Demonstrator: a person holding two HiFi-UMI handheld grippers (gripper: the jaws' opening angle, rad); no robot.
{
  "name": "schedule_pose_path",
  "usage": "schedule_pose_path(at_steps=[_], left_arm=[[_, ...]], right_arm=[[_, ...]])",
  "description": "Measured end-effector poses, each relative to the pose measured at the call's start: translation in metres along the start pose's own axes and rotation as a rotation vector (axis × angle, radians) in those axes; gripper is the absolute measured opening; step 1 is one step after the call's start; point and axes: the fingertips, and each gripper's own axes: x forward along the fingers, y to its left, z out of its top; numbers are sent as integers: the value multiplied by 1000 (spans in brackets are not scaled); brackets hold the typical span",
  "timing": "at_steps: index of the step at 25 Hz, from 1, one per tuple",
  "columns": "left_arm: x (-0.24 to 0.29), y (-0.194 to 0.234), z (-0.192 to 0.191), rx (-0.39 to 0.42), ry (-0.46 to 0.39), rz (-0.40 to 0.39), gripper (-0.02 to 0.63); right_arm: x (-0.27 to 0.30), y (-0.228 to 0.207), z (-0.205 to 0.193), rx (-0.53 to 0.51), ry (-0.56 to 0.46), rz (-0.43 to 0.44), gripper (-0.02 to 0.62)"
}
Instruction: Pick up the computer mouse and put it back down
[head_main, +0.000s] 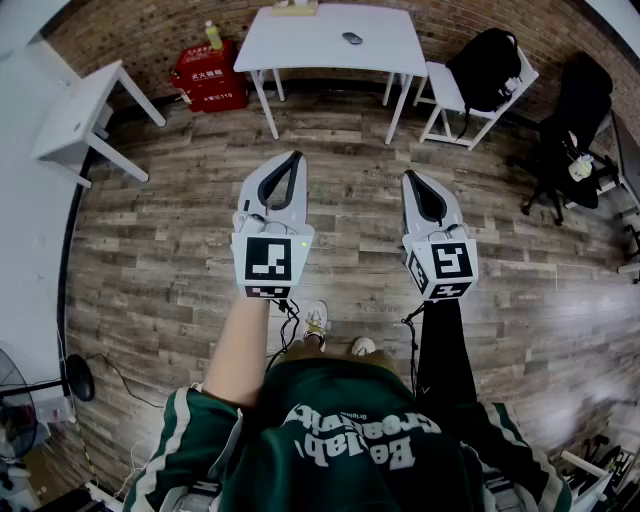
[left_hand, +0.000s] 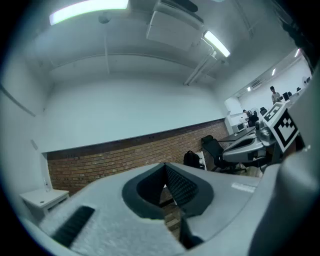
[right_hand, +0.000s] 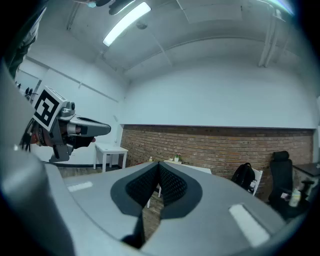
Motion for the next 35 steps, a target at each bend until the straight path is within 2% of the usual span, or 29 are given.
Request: schedule_pose_path(at_steps=[7, 12, 14, 15, 22, 35], left_arm=[[15, 68, -12, -5, -16, -6, 6], [26, 98, -18, -8, -19, -17, 6], [27, 106, -19, -9, -24, -19, 6], [29, 109, -19, -10, -26, -21, 6], [46, 125, -24, -20, -24, -29, 6], [114, 147, -36, -19, -23, -21, 6]], right_arm=[[54, 28, 9, 3, -1, -35, 14], [77, 25, 20, -3, -32, -142, 15], [84, 27, 21, 0, -36, -156, 91], [87, 27, 21, 3, -35, -159, 115], [108, 22, 25, 9, -38, -170, 164], [170, -10, 22, 4, -59, -139, 224]])
